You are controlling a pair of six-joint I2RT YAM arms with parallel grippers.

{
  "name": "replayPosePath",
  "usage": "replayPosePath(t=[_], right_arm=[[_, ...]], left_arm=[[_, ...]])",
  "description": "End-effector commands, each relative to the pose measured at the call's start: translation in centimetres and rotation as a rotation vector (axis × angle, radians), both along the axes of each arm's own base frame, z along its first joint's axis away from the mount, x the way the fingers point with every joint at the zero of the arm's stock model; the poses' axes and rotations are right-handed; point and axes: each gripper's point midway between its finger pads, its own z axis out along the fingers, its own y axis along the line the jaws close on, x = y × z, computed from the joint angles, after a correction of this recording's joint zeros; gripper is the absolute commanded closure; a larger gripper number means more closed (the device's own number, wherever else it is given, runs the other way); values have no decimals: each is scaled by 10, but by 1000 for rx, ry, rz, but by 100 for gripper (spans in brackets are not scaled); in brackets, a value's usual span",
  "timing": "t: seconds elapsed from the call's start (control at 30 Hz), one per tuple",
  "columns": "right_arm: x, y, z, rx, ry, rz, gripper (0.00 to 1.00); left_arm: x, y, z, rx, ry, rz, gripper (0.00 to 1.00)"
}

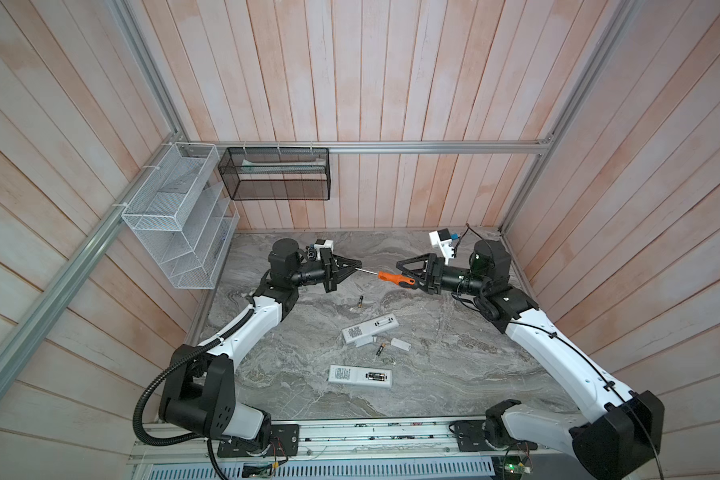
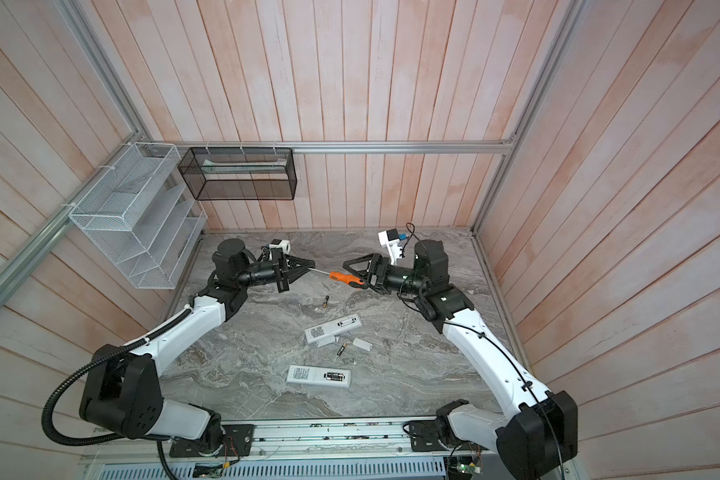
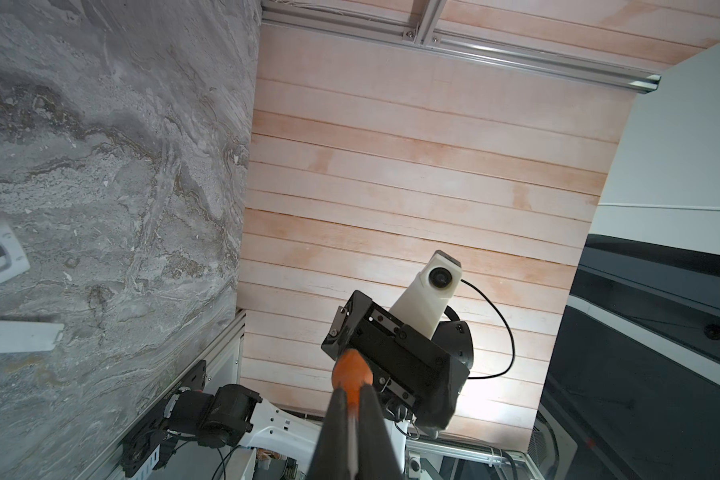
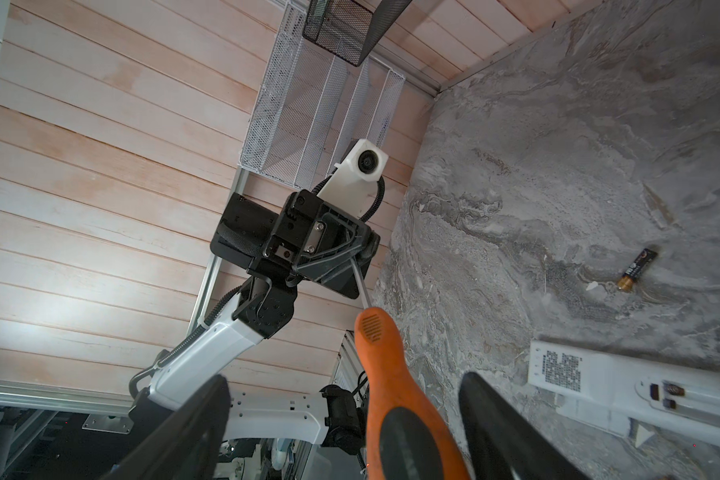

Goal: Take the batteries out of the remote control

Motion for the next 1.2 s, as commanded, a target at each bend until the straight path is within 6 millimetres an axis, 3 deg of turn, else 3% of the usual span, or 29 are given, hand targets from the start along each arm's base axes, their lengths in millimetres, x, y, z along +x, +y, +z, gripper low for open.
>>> replayPosePath(t=[0.0, 0.2, 0.37, 0.87, 1.17], right_arm=[[-3, 6, -3, -2, 6, 11, 15], [-8, 13, -3, 28, 11, 25, 23], [-8, 15, -6, 26, 24, 36, 37], [-3, 17, -10, 30, 29, 38, 52], [2, 17, -11, 33, 37, 35, 66]], left_arm=[[0, 1, 17, -23, -59, 17, 100], [0, 1, 16, -19, -59, 15, 100], [1, 0, 17, -19, -64, 8, 100], [-2, -2, 17, -21, -68, -26, 100], [-1, -4, 15, -23, -64, -42, 100]])
